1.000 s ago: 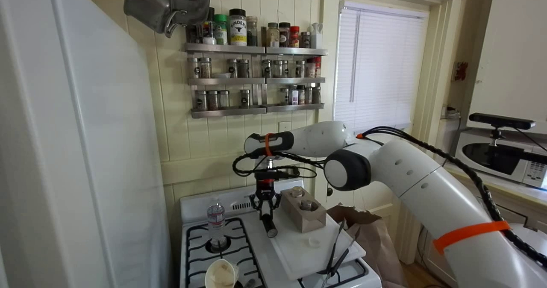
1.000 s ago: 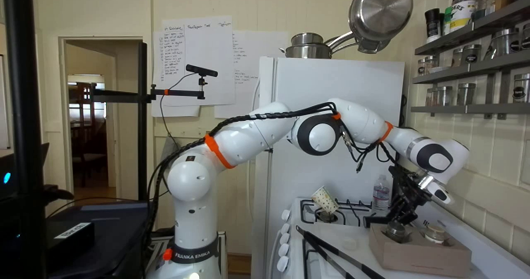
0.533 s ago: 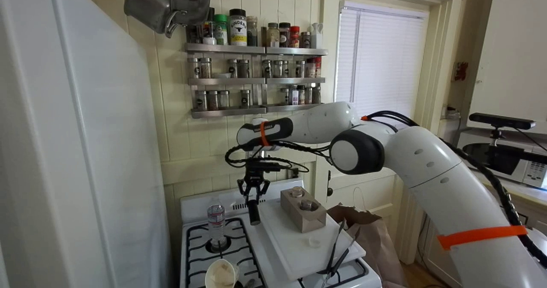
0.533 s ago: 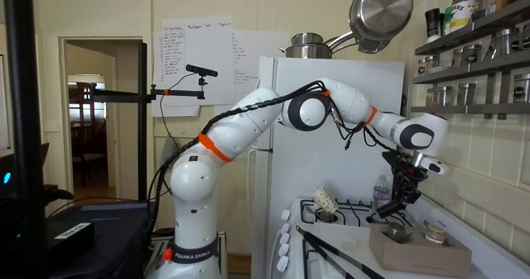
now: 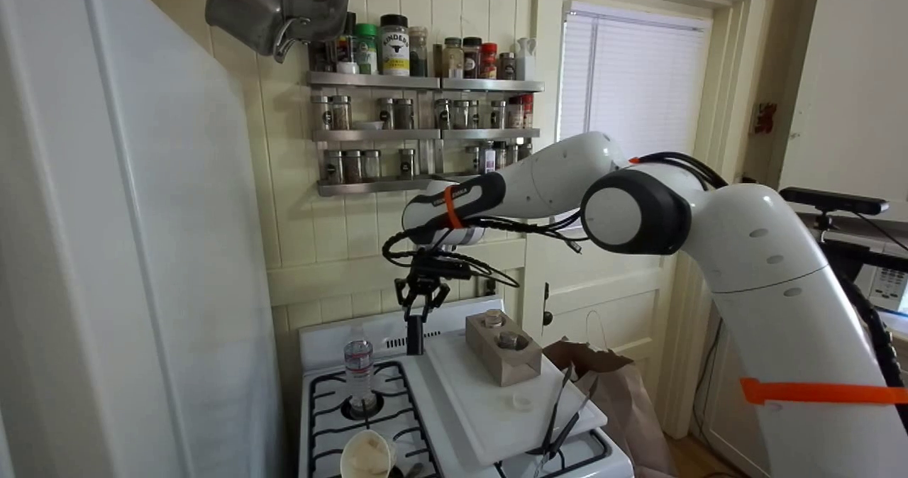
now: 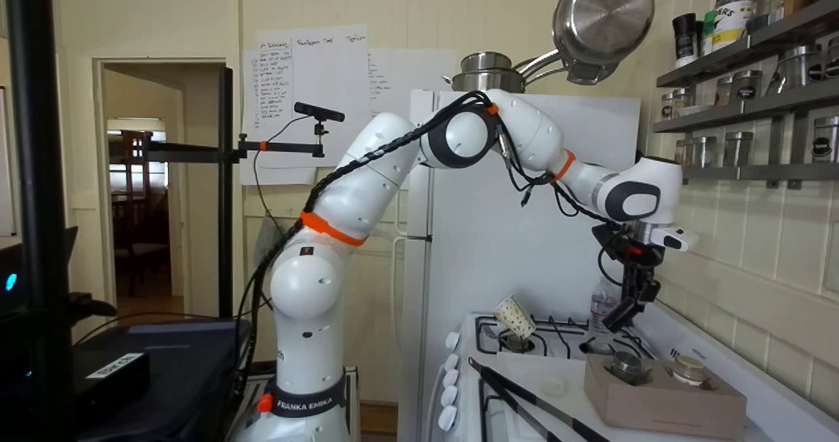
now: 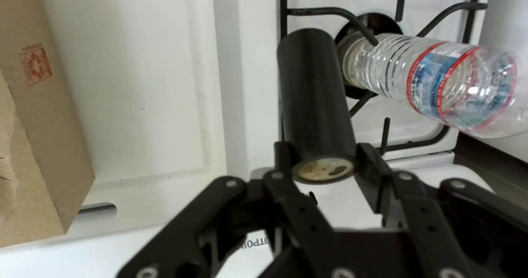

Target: Put the black bottle upright

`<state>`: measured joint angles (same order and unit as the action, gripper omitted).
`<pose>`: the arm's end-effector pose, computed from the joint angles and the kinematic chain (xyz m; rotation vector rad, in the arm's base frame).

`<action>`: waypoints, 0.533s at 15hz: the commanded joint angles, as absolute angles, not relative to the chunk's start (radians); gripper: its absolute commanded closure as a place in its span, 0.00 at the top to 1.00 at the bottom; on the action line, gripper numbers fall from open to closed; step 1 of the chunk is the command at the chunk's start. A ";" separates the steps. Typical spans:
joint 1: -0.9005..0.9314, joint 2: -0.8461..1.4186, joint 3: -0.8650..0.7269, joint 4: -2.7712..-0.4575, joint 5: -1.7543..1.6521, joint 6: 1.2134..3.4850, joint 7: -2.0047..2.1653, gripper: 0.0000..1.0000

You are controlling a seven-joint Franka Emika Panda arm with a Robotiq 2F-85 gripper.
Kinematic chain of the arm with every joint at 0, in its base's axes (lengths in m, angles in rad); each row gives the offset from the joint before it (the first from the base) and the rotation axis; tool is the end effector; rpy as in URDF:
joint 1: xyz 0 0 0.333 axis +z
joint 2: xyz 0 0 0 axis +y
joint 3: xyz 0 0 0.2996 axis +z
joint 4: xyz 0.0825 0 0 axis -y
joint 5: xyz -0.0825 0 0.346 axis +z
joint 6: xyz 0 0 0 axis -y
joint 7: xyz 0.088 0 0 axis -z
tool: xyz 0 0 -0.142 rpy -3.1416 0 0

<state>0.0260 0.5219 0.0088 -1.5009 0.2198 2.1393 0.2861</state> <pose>0.6719 0.0383 0.3455 -2.8795 0.5249 -0.1221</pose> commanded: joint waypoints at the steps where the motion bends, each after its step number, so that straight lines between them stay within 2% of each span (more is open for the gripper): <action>1: 0.075 0.350 -0.010 -1.742 0.158 2.257 0.326 0.18; 8: 0.116 0.079 -0.003 -2.090 0.035 2.529 0.406 0.18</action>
